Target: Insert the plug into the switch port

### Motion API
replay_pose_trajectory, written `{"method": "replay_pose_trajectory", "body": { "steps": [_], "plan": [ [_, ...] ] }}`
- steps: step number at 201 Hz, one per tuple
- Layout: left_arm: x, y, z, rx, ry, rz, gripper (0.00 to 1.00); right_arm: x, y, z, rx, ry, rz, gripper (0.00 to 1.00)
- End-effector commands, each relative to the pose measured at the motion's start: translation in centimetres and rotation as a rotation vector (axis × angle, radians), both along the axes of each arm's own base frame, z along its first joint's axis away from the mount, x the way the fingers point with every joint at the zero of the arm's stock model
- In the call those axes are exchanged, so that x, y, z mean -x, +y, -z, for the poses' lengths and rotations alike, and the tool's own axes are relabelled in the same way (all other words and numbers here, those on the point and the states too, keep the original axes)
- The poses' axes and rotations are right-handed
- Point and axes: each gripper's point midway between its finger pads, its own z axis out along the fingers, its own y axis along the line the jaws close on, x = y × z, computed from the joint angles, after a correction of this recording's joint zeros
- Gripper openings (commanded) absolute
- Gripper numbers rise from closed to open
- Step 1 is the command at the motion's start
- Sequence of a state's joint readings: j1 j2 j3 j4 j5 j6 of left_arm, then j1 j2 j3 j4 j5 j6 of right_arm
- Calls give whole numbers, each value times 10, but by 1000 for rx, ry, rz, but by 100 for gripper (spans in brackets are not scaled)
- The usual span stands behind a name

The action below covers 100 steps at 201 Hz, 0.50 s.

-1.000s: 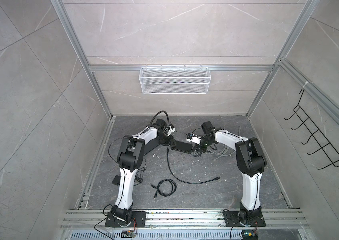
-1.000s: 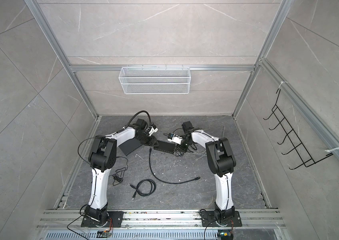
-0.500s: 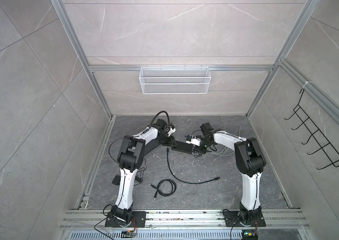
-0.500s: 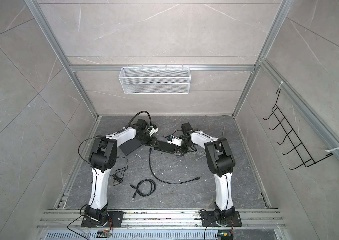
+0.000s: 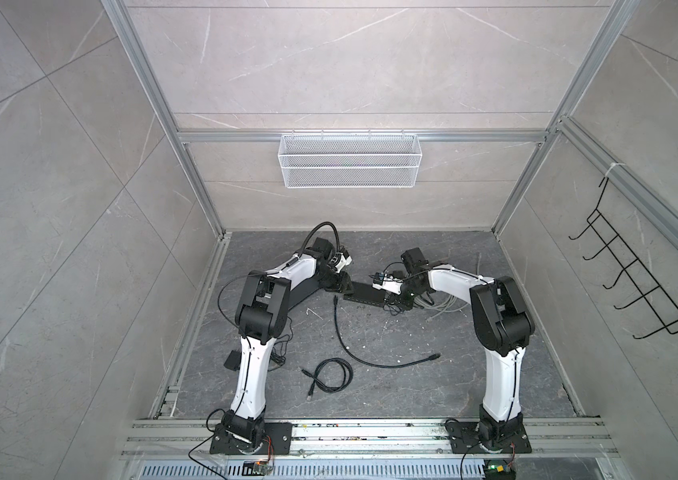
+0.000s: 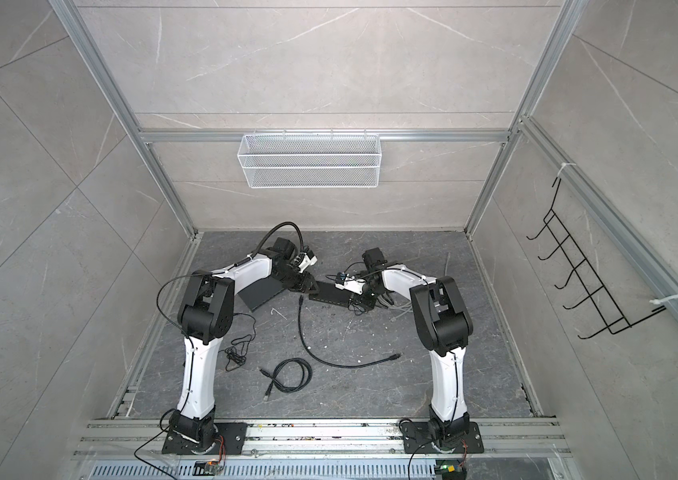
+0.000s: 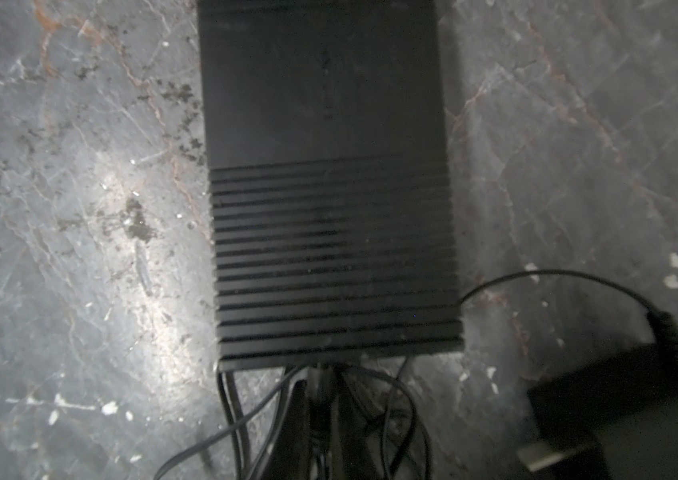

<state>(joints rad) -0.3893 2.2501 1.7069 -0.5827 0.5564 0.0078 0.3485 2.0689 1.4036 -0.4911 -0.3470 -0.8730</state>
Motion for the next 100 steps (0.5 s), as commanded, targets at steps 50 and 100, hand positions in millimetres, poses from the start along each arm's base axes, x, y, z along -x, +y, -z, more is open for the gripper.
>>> {"method": "replay_pose_trajectory", "body": {
  "steps": [50, 100],
  "plan": [
    [38, -41, -1, 81, 89, 139, 42, -7, 40, -28, -90, -91, -45, 0],
    [59, -50, 12, 103, 155, 179, 41, -6, 66, -29, -143, -140, -48, 0]
  ]
}}
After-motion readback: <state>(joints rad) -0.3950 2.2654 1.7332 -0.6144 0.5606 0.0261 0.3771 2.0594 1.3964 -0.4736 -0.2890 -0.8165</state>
